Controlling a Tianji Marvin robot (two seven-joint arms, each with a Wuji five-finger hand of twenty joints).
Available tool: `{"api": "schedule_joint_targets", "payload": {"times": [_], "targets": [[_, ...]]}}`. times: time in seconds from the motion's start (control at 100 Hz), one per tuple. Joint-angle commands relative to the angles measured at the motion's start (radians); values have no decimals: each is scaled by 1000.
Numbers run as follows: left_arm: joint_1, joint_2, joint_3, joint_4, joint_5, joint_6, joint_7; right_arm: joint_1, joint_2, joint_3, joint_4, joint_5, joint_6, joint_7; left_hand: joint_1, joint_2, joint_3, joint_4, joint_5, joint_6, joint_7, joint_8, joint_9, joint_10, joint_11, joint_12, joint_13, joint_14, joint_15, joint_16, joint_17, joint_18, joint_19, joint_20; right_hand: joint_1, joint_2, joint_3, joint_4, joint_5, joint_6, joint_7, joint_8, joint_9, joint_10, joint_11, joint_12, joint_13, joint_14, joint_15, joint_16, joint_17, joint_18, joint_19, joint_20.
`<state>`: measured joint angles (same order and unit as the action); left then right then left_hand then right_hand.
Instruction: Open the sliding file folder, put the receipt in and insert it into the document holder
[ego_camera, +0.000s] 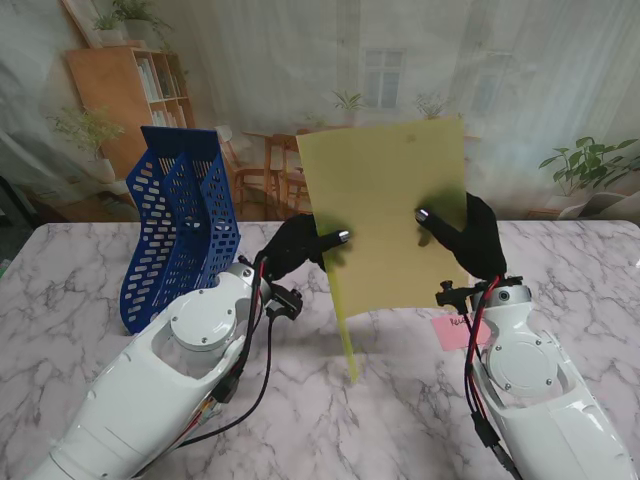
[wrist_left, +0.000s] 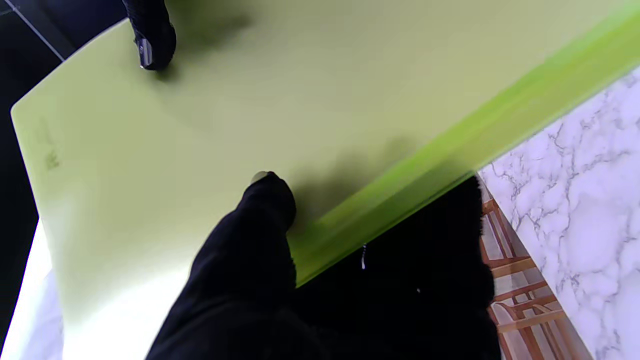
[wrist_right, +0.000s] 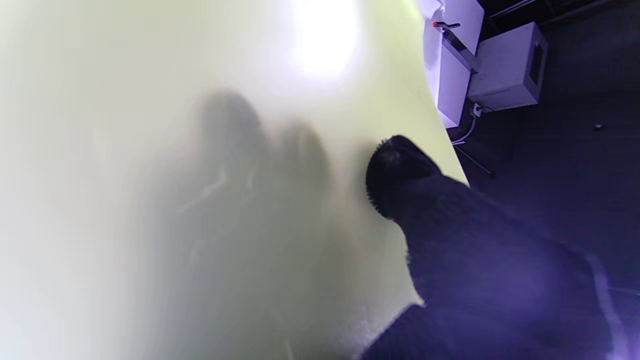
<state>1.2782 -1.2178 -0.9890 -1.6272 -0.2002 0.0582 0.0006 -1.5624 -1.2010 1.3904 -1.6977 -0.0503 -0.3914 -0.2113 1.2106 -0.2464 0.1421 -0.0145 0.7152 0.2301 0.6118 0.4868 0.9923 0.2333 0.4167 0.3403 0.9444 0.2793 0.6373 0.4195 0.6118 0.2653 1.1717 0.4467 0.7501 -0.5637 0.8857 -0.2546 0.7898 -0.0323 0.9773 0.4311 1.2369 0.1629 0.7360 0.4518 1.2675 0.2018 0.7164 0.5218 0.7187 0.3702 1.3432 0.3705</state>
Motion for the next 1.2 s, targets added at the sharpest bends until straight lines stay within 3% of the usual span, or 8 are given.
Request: {"api": "schedule_joint_targets", "payload": {"times": [0.0,0.19,0.34,0.48,0.59,0.8,0.97,1.19], "targets": [[-15,-5,-3,-16,1,19,-30,-23,-2,2,-2,1,21,0,80,12,70,5,47,1,26,-11,48,25,13,-5,51,66,45,13,99,-40,85,15,67,72,31,29,-14,-32,54,-31,-26,10,-34,-20,21,14,-65,-23,-28,-15,-17,-19],[-52,-4,-3,-9,30,80,-42,-53,0,30,-1,-26,67,-5,80,6,82,0,60,-18,60,6,68,44,43,9,126,54,81,-1,188,-46,131,-41,63,101,-19,34,-98,21,8,-85,-121,31,-54,-55,-37,32,-169,-49,-77,33,-61,-43],[-72,-11,3,12,32,107,-31,-91,15,62,-19,-13,117,62,80,2,86,1,62,-15,71,23,78,54,53,24,155,39,93,-2,214,-57,156,-54,27,109,-96,48,-214,28,-104,-143,-290,31,-66,-76,-170,37,-270,-78,-166,81,-125,-61],[-85,-22,9,34,28,134,-10,-140,41,104,-53,-33,192,169,80,-7,97,0,73,-14,78,33,90,67,53,31,177,33,94,-4,234,-59,167,-69,-46,130,-43,144,-267,44,-339,-46,-439,31,-74,-98,-277,50,-295,-94,-256,96,-165,-46],[-93,-25,15,49,37,137,-1,-170,56,130,-61,-55,197,227,80,-6,89,-1,73,-21,81,41,94,60,51,34,184,25,93,-7,240,-67,170,-81,-29,130,-22,151,-341,43,-384,-42,-509,22,-91,-105,-334,49,-312,-102,-298,92,-182,-48],[-97,-30,24,58,35,141,5,-214,84,176,-58,-36,178,355,80,-3,82,1,71,-32,84,50,95,56,51,37,184,20,90,-8,242,-71,173,-95,36,29,287,193,-504,32,-451,-83,-678,-20,-126,-121,-460,23,-351,-138,-380,54,-238,-45],[-103,-33,34,64,33,143,8,-229,100,195,-49,-14,175,436,80,1,83,2,69,-33,85,53,93,56,51,39,183,20,90,-7,238,-72,174,-101,92,-72,538,231,-687,-110,-445,-172,-753,-108,-176,-144,-522,-19,-374,-166,-417,-26,-261,-32],[-107,-35,42,66,26,147,5,-229,107,188,-39,-66,186,443,80,3,80,1,65,-39,84,55,88,54,51,42,178,21,89,-6,233,-70,176,-108,110,-111,557,218,-690,-231,-531,-290,-744,-154,-215,-160,-518,-37,-366,-174,-407,-68,-250,-32]]}}
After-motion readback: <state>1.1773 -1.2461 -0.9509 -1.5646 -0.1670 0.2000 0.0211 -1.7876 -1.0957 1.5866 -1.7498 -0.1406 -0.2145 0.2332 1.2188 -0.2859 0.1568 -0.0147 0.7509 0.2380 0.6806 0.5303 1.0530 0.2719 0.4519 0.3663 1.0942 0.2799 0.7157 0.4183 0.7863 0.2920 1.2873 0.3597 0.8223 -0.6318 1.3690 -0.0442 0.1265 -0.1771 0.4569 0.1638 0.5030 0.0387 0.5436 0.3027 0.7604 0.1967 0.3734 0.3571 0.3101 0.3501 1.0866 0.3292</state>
